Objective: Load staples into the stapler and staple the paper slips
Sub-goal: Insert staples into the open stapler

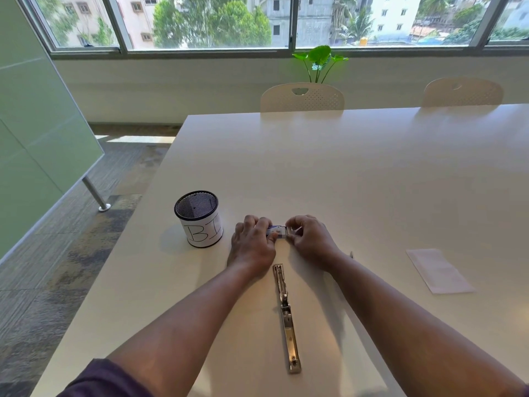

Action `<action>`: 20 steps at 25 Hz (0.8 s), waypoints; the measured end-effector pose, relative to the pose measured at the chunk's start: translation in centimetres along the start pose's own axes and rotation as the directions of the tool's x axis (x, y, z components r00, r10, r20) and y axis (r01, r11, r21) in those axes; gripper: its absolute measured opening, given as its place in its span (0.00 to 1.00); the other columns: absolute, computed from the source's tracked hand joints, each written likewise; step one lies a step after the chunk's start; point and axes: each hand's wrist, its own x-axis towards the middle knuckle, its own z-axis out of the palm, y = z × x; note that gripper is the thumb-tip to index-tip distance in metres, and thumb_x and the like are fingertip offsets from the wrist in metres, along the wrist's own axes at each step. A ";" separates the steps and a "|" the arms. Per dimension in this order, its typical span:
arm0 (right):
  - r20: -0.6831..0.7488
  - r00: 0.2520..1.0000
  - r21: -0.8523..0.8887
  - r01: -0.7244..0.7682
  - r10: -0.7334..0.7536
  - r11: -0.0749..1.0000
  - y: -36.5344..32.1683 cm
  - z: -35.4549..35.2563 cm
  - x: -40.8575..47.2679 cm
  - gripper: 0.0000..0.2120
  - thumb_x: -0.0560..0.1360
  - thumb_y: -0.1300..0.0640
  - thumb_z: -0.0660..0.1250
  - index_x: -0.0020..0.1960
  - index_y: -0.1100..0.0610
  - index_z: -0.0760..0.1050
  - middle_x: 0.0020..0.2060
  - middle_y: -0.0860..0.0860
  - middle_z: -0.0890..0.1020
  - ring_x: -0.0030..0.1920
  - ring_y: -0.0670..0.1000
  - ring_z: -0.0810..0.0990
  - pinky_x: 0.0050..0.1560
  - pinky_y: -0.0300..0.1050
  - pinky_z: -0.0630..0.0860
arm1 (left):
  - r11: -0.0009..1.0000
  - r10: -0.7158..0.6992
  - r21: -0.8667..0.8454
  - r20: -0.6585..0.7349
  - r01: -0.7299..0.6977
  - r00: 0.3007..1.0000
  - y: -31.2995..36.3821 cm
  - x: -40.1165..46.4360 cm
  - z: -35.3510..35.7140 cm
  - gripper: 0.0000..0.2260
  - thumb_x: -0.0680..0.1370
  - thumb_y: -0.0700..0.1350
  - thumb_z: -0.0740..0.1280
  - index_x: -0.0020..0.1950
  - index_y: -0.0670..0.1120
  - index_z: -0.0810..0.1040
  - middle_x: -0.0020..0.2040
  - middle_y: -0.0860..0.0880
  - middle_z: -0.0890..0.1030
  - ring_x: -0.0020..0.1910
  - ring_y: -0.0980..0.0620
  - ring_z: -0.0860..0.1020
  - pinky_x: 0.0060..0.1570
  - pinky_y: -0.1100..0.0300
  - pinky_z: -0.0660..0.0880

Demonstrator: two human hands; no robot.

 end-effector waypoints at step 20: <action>-0.131 0.976 0.154 -0.153 0.174 0.976 -0.8 0.1 -0.1 0.04 0.71 0.57 0.71 0.39 0.56 0.83 0.36 0.50 0.84 0.38 0.50 0.80 0.34 0.38 0.70 | 0.996 0.049 0.075 0.030 -0.051 0.998 -0.3 0.1 0.4 0.15 0.82 0.62 0.53 0.65 0.63 0.71 0.65 0.54 0.67 0.65 0.48 0.64 0.67 0.52 0.62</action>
